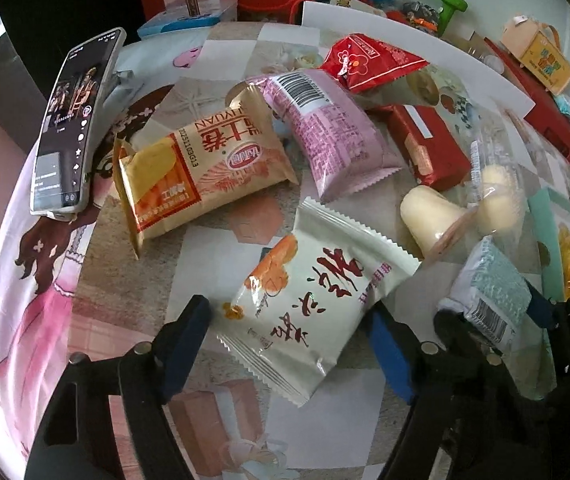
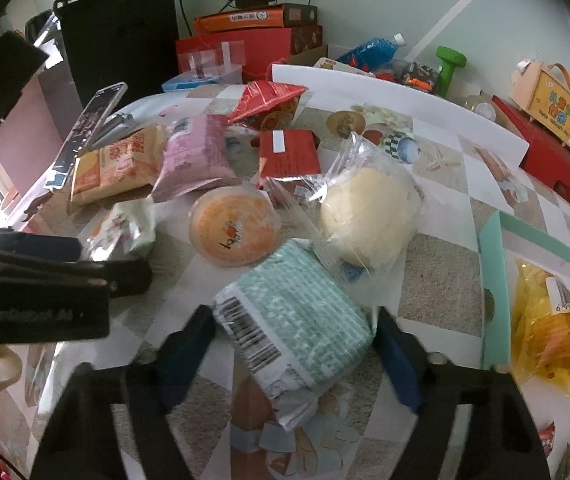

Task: Organize snacks
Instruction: 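Grasp the mint-green wrapped pack with the right tool while the left tool approaches the white bag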

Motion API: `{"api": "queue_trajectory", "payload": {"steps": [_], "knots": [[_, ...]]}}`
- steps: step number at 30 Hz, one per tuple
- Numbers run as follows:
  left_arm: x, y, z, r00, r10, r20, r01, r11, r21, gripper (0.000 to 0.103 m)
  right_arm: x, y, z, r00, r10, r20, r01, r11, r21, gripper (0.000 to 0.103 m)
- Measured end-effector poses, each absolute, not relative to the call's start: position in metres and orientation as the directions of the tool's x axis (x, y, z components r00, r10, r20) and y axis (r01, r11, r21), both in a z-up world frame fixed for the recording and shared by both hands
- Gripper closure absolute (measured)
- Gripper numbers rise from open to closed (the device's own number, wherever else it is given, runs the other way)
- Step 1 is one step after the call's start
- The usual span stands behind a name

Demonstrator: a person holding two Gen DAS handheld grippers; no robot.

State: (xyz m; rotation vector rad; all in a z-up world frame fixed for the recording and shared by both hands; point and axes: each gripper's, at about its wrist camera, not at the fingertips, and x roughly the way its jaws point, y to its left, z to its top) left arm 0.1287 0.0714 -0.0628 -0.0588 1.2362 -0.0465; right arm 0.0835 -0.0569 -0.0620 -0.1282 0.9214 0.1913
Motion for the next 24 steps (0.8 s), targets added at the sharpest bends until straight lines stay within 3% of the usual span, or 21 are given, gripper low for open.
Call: {"api": "queue_trajectory", "payload": {"steps": [11, 24], "knots": [[0.126, 0.078, -0.06, 0.33, -0.089, -0.94, 0.004, 0.996, -0.093, 0.027, 0.078, -0.06, -0.055, 0.597, 0.113, -0.794, -0.203, 0.979, -0.013, 0.03], [0.107, 0.091, -0.016, 0.425, -0.125, -0.897, 0.001, 0.99, -0.138, 0.027, 0.057, -0.076, -0.012, 0.676, 0.136, -0.725, -0.17, 0.985, 0.026, 0.034]]}}
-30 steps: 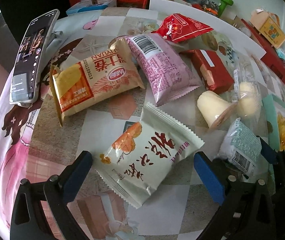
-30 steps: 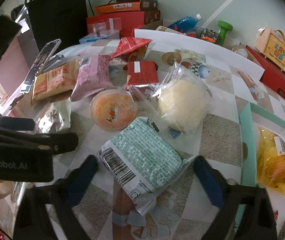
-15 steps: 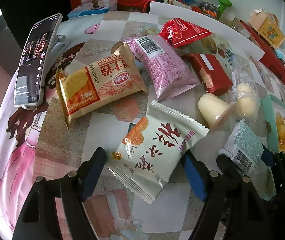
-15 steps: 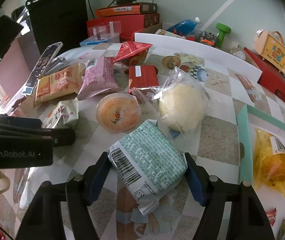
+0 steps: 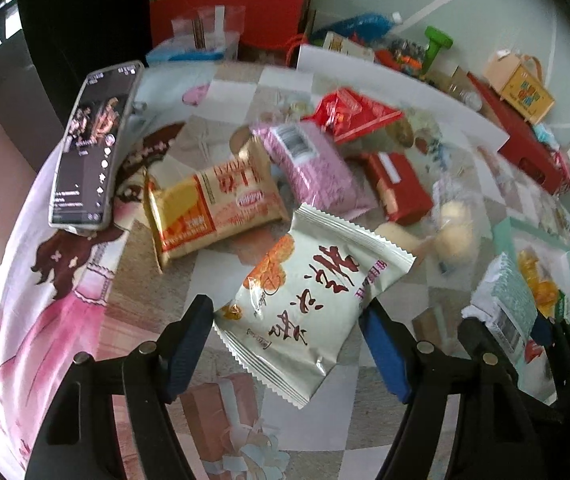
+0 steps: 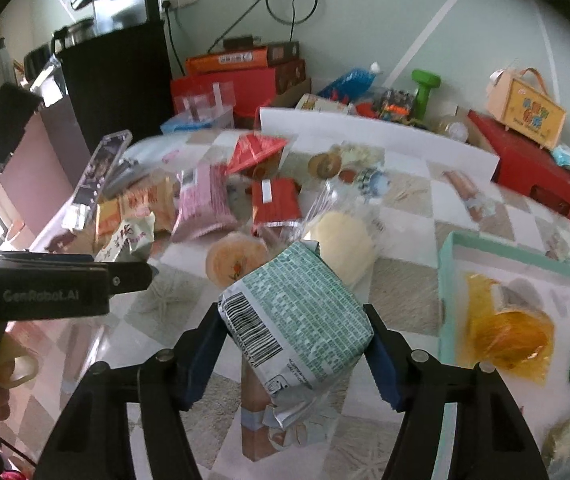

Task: Organize snacks
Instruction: 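Grasp the mint-green wrapped pack with the right tool while the left tool approaches the white bag, then carry the mint-green pack and white bag into the tray and open both tools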

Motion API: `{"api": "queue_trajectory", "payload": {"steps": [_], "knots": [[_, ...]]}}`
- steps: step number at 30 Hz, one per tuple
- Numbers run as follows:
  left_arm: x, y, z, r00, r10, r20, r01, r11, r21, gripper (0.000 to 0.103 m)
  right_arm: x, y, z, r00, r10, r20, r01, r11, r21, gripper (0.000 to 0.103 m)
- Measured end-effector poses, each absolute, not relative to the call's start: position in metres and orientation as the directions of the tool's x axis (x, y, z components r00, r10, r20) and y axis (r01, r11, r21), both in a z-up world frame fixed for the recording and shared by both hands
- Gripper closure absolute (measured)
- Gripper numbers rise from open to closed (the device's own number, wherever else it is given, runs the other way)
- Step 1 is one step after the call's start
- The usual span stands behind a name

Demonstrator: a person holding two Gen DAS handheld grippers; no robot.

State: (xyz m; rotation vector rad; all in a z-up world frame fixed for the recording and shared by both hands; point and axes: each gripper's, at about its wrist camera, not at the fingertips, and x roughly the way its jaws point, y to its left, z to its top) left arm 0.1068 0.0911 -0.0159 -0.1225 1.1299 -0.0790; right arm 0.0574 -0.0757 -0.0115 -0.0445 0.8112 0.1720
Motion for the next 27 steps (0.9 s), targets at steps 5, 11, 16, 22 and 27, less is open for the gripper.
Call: {"api": "queue_trajectory", "payload": {"steps": [5, 11, 16, 22, 27], "knots": [[0.102, 0.09, 0.002, 0.468, -0.136, -0.873, 0.011, 0.989, -0.149, 0.027, 0.049, -0.08, 0.005, 0.705, 0.137, -0.695, -0.166, 0.986, 0.026, 0.034], [0.097, 0.086, 0.019, 0.508, -0.148, -0.849, 0.02, 0.987, -0.16, 0.027, 0.043, -0.089, 0.016, 0.725, 0.121, -0.678, -0.14, 0.99, 0.026, 0.034], [0.095, 0.076, 0.034, 0.552, -0.168, -0.817, 0.033, 0.983, -0.181, 0.027, 0.038, -0.114, 0.029, 0.749, 0.081, -0.657, -0.081, 0.996, 0.031, 0.034], [0.089, 0.042, 0.052, 0.591, -0.246, -0.768, 0.119, 0.969, -0.218, 0.027, 0.03, -0.166, 0.046, 0.776, -0.026, -0.63, 0.053, 0.998, 0.024, 0.034], [0.083, 0.005, 0.059, 0.593, -0.3, -0.747, 0.202, 0.954, -0.222, 0.027, 0.02, -0.217, 0.056, 0.783, -0.121, -0.61, 0.178, 0.983, 0.033, 0.034]]}}
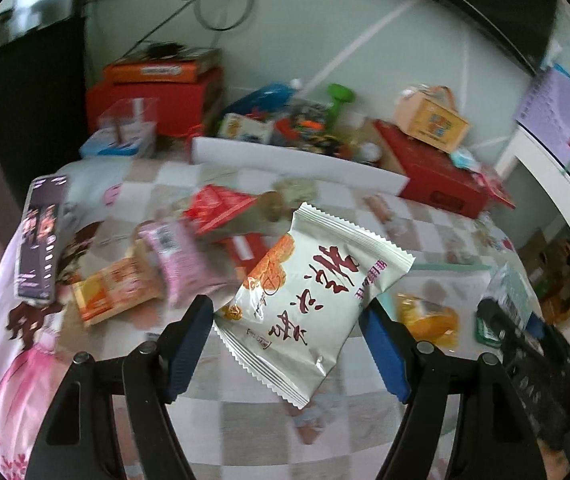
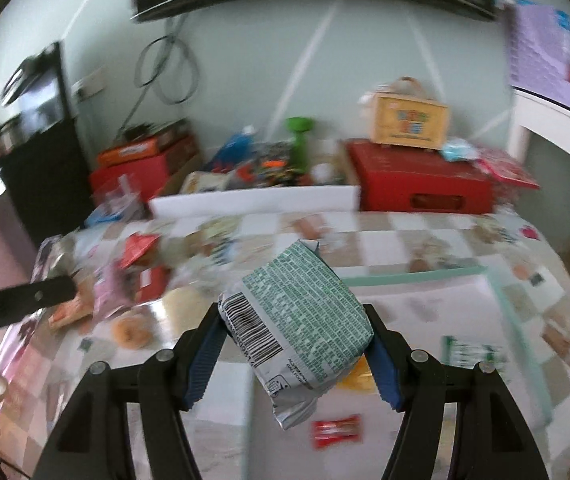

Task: Organize snacks
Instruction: 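Carry the mint-green pack and white bag into the tray and open both tools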

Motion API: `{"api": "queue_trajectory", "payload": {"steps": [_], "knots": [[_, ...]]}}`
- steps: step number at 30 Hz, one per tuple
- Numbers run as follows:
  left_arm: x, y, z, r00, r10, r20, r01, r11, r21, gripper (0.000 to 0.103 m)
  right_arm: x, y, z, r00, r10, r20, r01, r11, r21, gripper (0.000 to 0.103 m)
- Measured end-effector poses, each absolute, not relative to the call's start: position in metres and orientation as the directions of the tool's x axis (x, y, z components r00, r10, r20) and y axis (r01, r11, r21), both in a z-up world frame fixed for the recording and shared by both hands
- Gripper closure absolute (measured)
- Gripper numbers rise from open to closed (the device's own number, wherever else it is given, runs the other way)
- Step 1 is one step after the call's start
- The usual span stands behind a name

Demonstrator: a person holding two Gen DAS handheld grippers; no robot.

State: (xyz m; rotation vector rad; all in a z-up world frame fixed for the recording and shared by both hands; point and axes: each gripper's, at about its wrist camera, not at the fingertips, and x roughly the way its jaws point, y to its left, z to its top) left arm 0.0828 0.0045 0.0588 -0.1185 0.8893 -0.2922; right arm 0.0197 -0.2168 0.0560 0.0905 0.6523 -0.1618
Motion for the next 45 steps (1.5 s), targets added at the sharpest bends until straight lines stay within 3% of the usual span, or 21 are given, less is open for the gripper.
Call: {"api": "queue_trajectory", "payload": {"steps": [9, 26, 45], "knots": [[0.079, -0.071, 0.054, 0.553, -0.362, -0.751, 0.352, 0.918, -0.184, 0.027, 0.004, -0.291, 0.063, 0.759, -0.264, -0.595, 0.363, 0.93, 0.05, 0.034], [0.107, -0.211, 0.02, 0.439, -0.363, -0.822, 0.548, 0.833, -0.076, 0.027, 0.022, -0.362, 0.023, 0.685, -0.276, -0.674, 0.483, 0.865, 0.137, 0.034], [0.107, -0.255, 0.01, 0.417, -0.324, -0.849, 0.582, 0.813, -0.024, 0.025, 0.019, -0.389, 0.012, 0.659, -0.265, -0.703, 0.536, 0.822, 0.193, 0.033]]}}
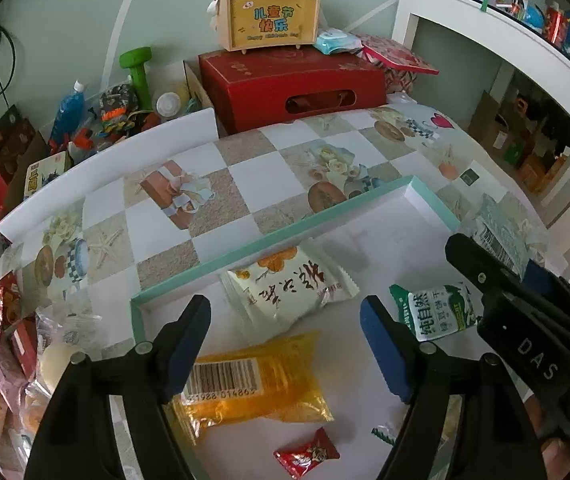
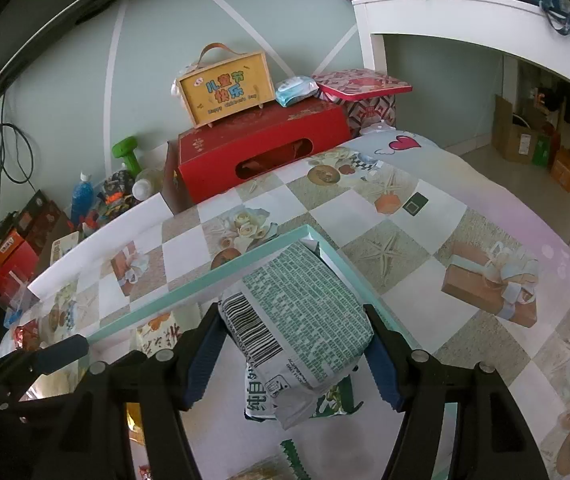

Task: Organize snacks
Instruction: 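Carry the mint-green pack and white bag into the tray and open both tools, then withdraw both open tools from the tray back over the snacks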

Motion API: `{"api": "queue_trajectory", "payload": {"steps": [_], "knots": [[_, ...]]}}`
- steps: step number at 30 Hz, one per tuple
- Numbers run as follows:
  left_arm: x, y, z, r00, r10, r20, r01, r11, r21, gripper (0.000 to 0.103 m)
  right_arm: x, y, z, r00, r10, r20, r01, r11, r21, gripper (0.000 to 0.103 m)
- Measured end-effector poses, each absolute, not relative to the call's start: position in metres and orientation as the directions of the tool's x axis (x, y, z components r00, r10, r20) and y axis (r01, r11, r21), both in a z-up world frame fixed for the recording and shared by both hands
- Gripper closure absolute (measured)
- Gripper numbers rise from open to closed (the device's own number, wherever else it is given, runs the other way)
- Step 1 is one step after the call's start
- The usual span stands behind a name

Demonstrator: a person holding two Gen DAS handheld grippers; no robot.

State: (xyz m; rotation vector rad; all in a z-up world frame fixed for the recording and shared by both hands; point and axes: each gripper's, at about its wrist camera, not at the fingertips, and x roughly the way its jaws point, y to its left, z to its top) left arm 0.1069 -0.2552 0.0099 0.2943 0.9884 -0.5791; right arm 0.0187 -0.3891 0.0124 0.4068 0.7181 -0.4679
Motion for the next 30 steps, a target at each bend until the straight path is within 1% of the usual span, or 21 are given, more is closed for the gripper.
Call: {"api": "queue_trajectory", "payload": {"steps": [5, 7, 14, 15, 16, 18, 20, 22, 30], "knots": [[0.111, -0.24, 0.015, 0.438, -0.296, -0.849, 0.528, 0.849, -0.023, 0.025, 0.022, -0.386, 0.011, 0.656, -0.25, -0.712, 0.523, 0.831, 0.189, 0.03], [0.114, -0.232, 0.015, 0.442, -0.29, -0.849, 0.501, 0.865, -0.035, 0.025, 0.024, -0.386, 0.01, 0.654, -0.243, -0.716, 0.516, 0.836, 0.187, 0.021], [0.121, -0.21, 0.012, 0.443, -0.268, -0.856, 0.428, 0.902, -0.061, 0.023, 0.025, -0.383, 0.008, 0.641, -0.241, -0.729, 0.515, 0.839, 0.176, 0.02], [0.121, -0.208, 0.011, 0.441, -0.266, -0.857, 0.421, 0.905, -0.064, 0.023, 0.025, -0.383, 0.006, 0.627, -0.24, -0.741, 0.52, 0.837, 0.169, 0.018], [0.123, -0.206, 0.01, 0.436, -0.264, -0.86, 0.412, 0.908, -0.069, 0.023, 0.026, -0.384, 0.005, 0.62, -0.239, -0.747, 0.523, 0.836, 0.166, 0.01], [0.124, -0.203, 0.007, 0.428, -0.261, -0.865, 0.402, 0.912, -0.076, 0.023, 0.026, -0.385, 0.002, 0.611, -0.239, -0.754, 0.528, 0.833, 0.163, 0.0], [0.125, -0.201, 0.005, 0.425, -0.257, -0.868, 0.392, 0.917, -0.08, 0.018, 0.026, -0.386, 0.0, 0.606, -0.236, -0.759, 0.528, 0.834, 0.163, 0.0], [0.126, -0.199, 0.002, 0.428, -0.25, -0.869, 0.378, 0.922, -0.079, 0.005, 0.027, -0.385, -0.002, 0.6, -0.235, -0.764, 0.525, 0.837, 0.155, 0.0], [0.13, -0.193, -0.006, 0.429, -0.246, -0.869, 0.34, 0.936, -0.097, 0.0, 0.028, -0.385, -0.005, 0.588, -0.237, -0.773, 0.526, 0.838, 0.144, 0.0]]}}
